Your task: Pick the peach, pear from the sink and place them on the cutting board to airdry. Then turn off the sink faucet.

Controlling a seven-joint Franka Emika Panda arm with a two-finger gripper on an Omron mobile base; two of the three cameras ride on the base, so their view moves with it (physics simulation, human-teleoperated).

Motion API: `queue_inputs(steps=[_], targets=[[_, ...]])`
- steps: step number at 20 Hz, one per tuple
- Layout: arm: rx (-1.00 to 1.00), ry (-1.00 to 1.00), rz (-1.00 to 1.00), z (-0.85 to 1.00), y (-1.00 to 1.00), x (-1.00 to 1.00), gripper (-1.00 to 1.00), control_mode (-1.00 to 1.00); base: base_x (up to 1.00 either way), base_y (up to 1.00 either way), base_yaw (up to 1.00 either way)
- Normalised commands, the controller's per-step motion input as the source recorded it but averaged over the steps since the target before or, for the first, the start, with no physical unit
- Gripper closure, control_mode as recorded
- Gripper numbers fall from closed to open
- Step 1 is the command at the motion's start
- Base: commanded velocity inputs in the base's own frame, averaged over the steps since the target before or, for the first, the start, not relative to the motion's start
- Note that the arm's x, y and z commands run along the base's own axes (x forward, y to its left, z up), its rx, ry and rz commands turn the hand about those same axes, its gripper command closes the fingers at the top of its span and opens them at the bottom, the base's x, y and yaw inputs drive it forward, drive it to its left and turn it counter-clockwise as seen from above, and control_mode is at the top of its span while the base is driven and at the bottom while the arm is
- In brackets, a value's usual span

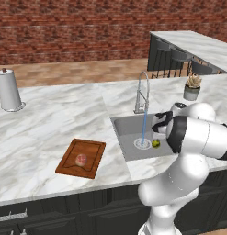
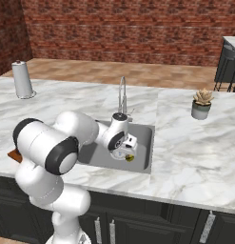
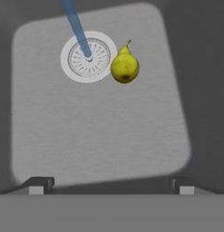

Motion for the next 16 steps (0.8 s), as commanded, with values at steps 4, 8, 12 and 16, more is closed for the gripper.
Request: queue_inputs(steps=[4, 8, 12, 16], targets=[[0.00, 0.00, 0.00, -0.10, -0.12, 0.16, -1.00, -1.00, 0.00, 0.00, 0.00], [0.00, 0.00, 0.00, -0.13, -0.09, 0.19, -1.00, -1.00, 0.00, 0.00, 0.00], [0.00, 0.00, 0.00, -0.14, -0.04, 0.20, -1.00, -1.00, 0.00, 0.00, 0.00], [0.00, 0.00, 0.00, -0.14, -0.01, 0.20, -1.00, -1.00, 0.00, 0.00, 0.00]])
